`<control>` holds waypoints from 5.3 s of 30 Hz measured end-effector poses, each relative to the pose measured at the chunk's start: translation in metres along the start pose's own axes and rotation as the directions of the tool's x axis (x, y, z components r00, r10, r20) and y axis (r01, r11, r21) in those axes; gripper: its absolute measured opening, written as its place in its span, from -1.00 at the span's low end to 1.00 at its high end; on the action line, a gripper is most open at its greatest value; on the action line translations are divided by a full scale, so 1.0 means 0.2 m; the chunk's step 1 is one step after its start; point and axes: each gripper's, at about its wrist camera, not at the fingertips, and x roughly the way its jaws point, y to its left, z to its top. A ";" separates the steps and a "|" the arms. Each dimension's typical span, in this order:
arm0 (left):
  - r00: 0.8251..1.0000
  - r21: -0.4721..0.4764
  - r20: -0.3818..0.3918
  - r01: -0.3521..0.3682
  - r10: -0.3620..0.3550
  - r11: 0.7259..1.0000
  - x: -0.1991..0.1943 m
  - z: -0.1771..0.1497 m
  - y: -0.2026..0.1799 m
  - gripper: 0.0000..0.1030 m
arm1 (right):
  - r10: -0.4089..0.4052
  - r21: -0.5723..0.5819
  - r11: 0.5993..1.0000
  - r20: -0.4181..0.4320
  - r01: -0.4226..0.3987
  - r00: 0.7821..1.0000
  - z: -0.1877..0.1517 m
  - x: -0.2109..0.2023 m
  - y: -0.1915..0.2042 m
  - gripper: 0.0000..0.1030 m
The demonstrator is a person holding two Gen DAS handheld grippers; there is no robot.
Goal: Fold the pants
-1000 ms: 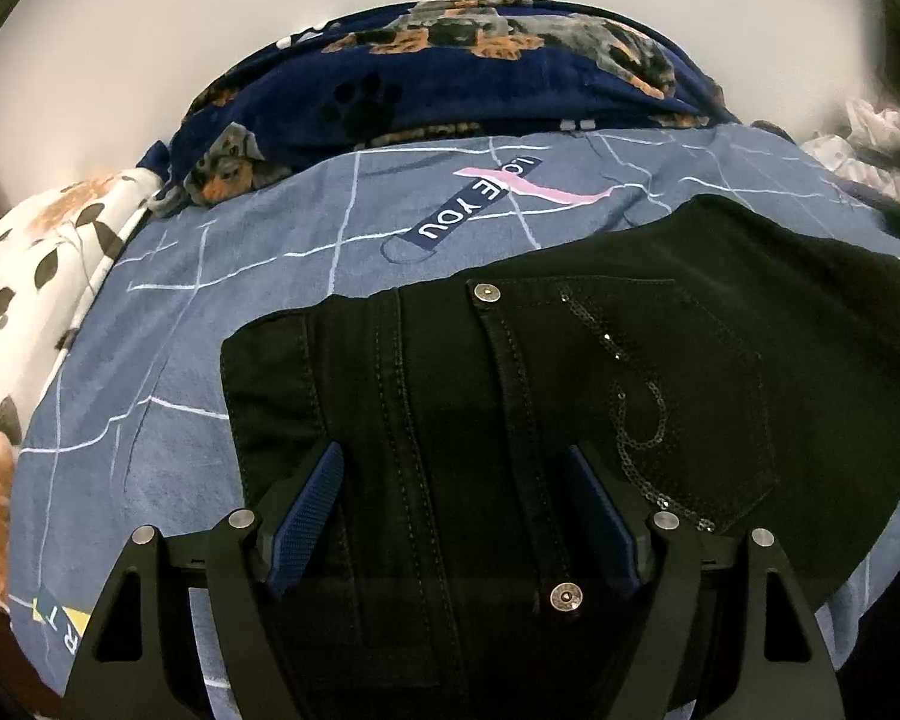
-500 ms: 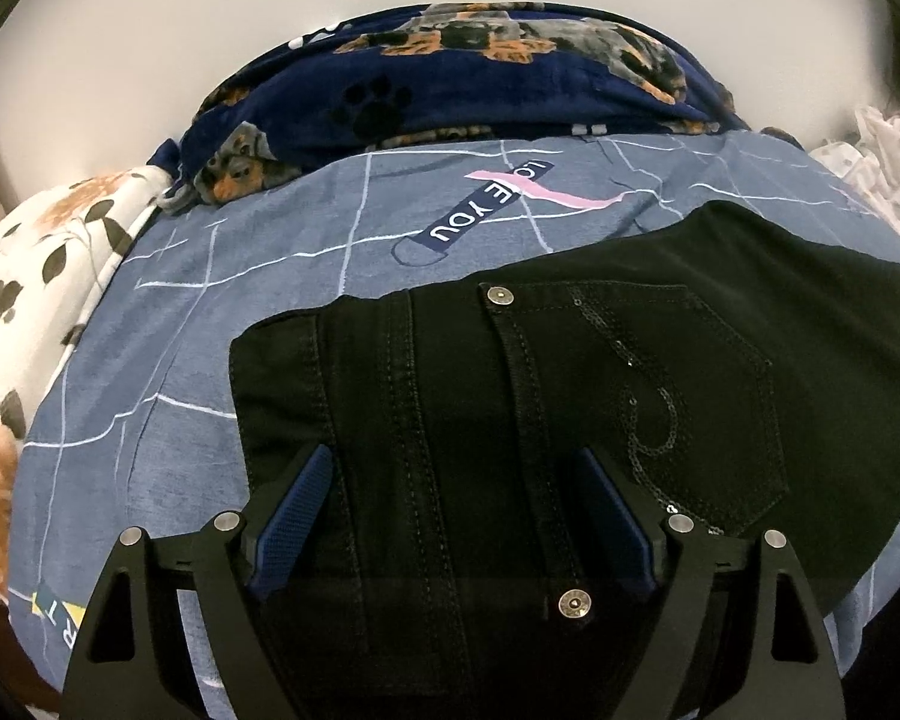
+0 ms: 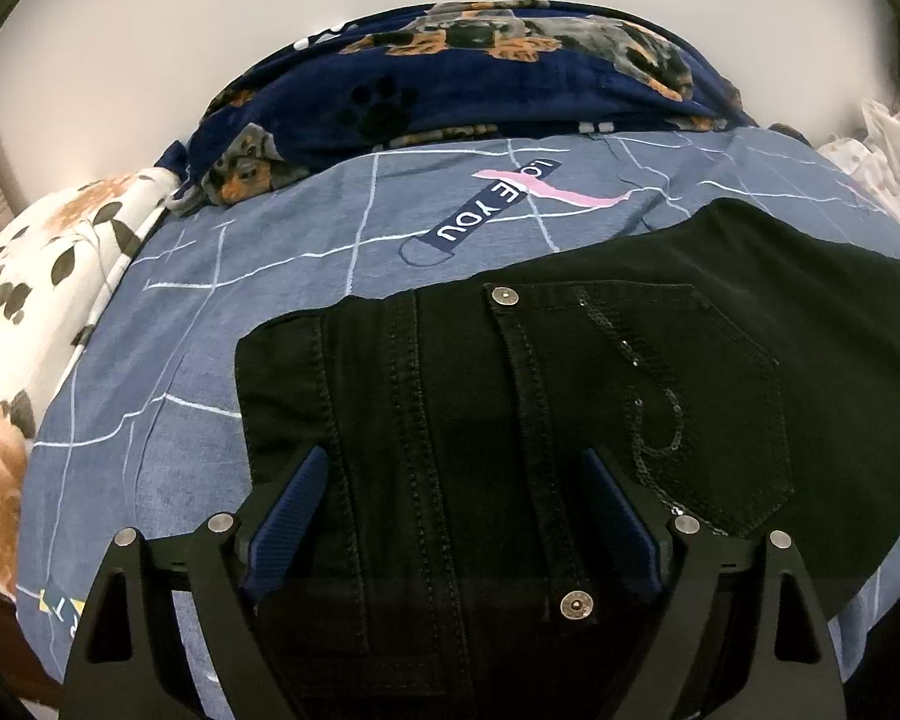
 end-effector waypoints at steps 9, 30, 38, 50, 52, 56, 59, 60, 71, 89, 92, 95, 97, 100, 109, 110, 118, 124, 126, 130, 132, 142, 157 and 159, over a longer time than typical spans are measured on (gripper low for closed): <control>1.000 0.000 0.003 -0.002 0.002 1.000 0.00 0.00 0.00 0.69 | -0.070 -0.016 0.997 0.004 0.070 0.998 0.04 0.03 0.22 -0.76; 1.000 0.001 0.004 0.010 -0.010 1.000 -0.02 0.00 0.01 0.69 | -0.345 -0.732 0.679 -0.257 0.051 0.903 -0.94 0.84 1.20 -0.80; 1.000 0.000 0.004 0.011 -0.011 1.000 -0.02 0.00 0.01 0.69 | -0.309 -0.734 0.678 -0.261 0.020 0.915 -0.98 0.80 1.24 -0.80; 1.000 -0.001 0.004 0.011 -0.011 1.000 -0.02 0.00 0.01 0.70 | -0.264 -0.772 0.631 -0.311 -0.081 0.913 -1.14 0.84 1.27 -0.78; 1.000 -0.003 0.004 0.011 -0.011 1.000 -0.02 0.00 0.01 0.72 | -0.246 -0.763 0.640 -0.311 -0.087 0.918 -1.13 0.82 1.28 -0.78; 1.000 -0.009 0.002 0.013 -0.013 1.000 -0.01 -0.01 0.02 0.75 | -0.186 -0.751 0.649 -0.311 -0.121 0.932 -1.11 0.80 1.35 -0.78; 1.000 -0.009 0.002 0.013 -0.013 1.000 -0.01 -0.01 0.02 0.76 | -0.179 -0.775 0.615 -0.315 -0.145 0.932 -1.15 0.81 1.40 -0.78; 1.000 -0.009 0.002 0.013 -0.013 1.000 -0.01 -0.01 0.02 0.76 | -0.200 -0.792 0.594 -0.313 -0.139 0.928 -1.18 0.83 1.39 -0.78; 1.000 -0.015 0.001 0.017 -0.017 1.000 0.00 -0.01 0.01 0.79 | -0.240 -0.777 0.588 -0.434 -0.226 0.869 -1.28 0.91 1.30 -0.20; 1.000 0.002 0.002 0.017 -0.017 1.000 -0.02 -0.01 0.01 0.79 | -0.060 -0.519 0.818 -0.507 -0.249 0.860 -1.01 0.86 1.20 -0.71; 1.000 -0.001 0.003 0.029 -0.029 1.000 -0.05 0.01 0.02 0.76 | -0.132 -0.566 0.790 -0.530 -0.234 0.837 -1.13 0.94 1.16 -0.74; 0.999 -0.001 0.029 0.045 -0.045 0.999 -0.12 0.04 0.01 0.76 | -0.174 -0.625 0.743 -0.527 -0.241 0.832 -1.22 0.96 1.17 -0.74; 0.998 -0.009 0.042 0.056 -0.055 0.998 -0.16 0.06 0.02 0.76 | -0.161 -0.601 0.753 -0.564 -0.269 0.810 -1.22 0.97 1.18 -0.74; 0.995 -0.027 0.059 0.079 -0.078 0.996 -0.22 0.08 0.03 0.76 | -0.135 -0.581 0.755 -0.591 -0.304 0.795 -1.23 0.95 1.21 -0.72; 0.992 -0.025 0.103 0.077 -0.074 0.997 -0.39 0.08 0.07 0.76 | 0.039 -0.389 0.859 -0.598 -0.333 0.800 -1.09 0.79 1.20 -0.66; 0.992 -0.038 0.107 0.073 -0.069 0.997 -0.41 0.08 0.10 0.76 | 0.035 -0.407 0.852 -0.584 -0.330 0.811 -1.08 0.78 1.23 -0.64; 0.995 -0.184 0.058 0.085 -0.075 0.979 -0.38 0.03 0.49 0.54 | -0.053 -0.446 0.852 -0.594 -0.274 0.803 -1.15 0.96 1.22 -0.33; 0.974 -0.133 -0.097 0.194 -0.207 0.972 -0.13 -0.01 0.57 0.14 | -0.077 -0.475 0.833 -0.605 -0.282 0.793 -1.23 0.97 1.26 -0.24; 0.948 -0.121 -0.135 0.272 -0.287 0.955 -0.04 -0.01 0.55 0.14 | -0.092 -0.496 0.823 -0.597 -0.277 0.797 -1.24 0.96 1.29 -0.13; 0.902 -0.102 -0.167 0.385 -0.398 0.917 0.09 0.01 0.52 0.14 | -0.108 -0.498 0.825 -0.605 -0.269 0.789 -1.27 0.98 1.31 -0.05; 0.878 -0.107 -0.183 0.430 -0.443 0.897 0.13 0.03 0.53 0.17 | -0.115 -0.496 0.828 -0.609 -0.263 0.785 -1.28 0.99 1.32 -0.02; 0.829 -0.211 -0.118 0.518 -0.547 0.829 0.06 0.15 0.57 -0.61 | -0.065 -0.440 0.852 -0.627 -0.284 0.776 -1.32 1.04 1.39 0.11; 0.694 -0.158 -0.081 0.700 -0.715 0.697 -0.35 0.63 -0.30 -0.90 | 0.424 0.005 0.810 -0.696 -0.586 0.580 -1.26 1.04 1.53 0.72; 0.694 -0.141 -0.090 0.701 -0.714 0.699 -0.31 0.63 -0.35 -0.90 | 0.402 0.005 0.833 -0.693 -0.553 0.599 -1.28 1.05 1.49 0.75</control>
